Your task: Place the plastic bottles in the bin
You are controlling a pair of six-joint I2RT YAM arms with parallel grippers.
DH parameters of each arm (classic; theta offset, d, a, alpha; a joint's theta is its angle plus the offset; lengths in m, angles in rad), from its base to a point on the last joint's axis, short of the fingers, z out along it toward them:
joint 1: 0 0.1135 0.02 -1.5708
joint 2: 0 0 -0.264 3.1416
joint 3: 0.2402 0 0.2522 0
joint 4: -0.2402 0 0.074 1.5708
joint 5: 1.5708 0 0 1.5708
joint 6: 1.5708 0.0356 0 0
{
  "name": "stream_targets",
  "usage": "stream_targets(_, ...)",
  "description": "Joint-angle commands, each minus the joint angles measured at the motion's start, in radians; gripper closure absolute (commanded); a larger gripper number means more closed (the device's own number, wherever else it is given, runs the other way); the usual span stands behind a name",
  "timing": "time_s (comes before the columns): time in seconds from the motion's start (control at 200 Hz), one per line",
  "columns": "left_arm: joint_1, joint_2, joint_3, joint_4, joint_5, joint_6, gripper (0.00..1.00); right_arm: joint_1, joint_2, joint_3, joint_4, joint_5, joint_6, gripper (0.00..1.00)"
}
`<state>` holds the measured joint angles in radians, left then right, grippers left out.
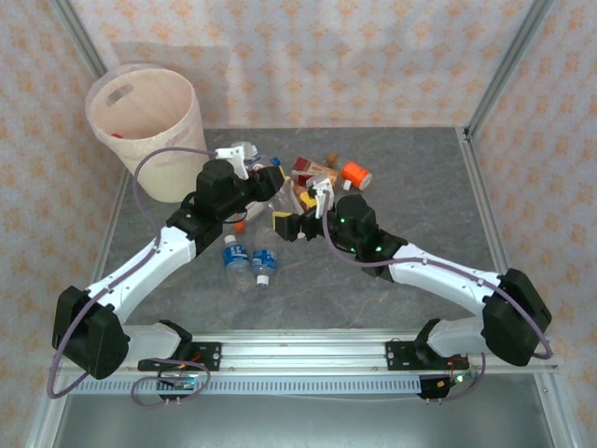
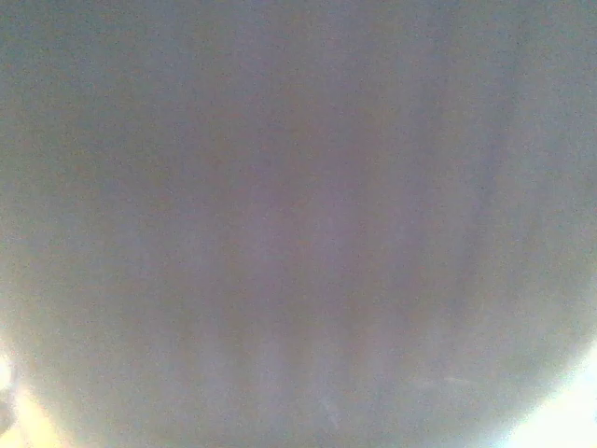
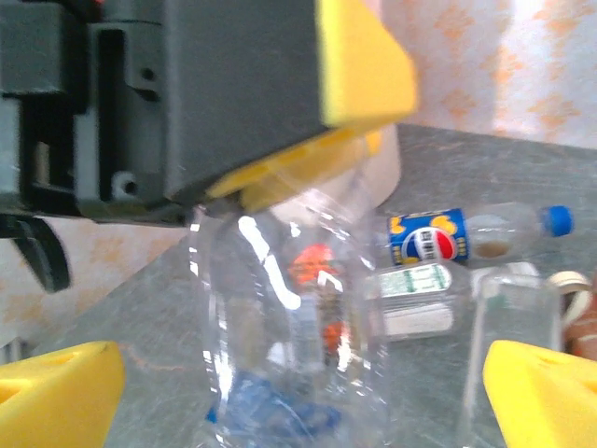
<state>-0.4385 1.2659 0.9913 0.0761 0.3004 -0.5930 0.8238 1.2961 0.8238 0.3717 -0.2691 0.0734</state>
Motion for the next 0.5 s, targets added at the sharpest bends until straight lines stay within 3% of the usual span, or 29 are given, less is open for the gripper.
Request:
stream_targets(0.0, 0.017, -0.013, 0.096, -0.103, -0.142, 0.102, 1.00, -0.009, -0.037, -0.026, -0.008, 0.194, 0.003, 0.01)
stream_targets(0.205, 0.046, -0.035, 0.279, -0.195, -0.494, 0.250, 1.00, -0.030, -0.066, -0.055, -0.033, 0.443, 0.073, 0.01)
stream_targets(0.495, 0.173, 0.006, 0.372, 0.074, -0.707, 0.416, 1.00, -0.035, -0.107, -0.096, -0.046, 0.545, 0.097, 0.01)
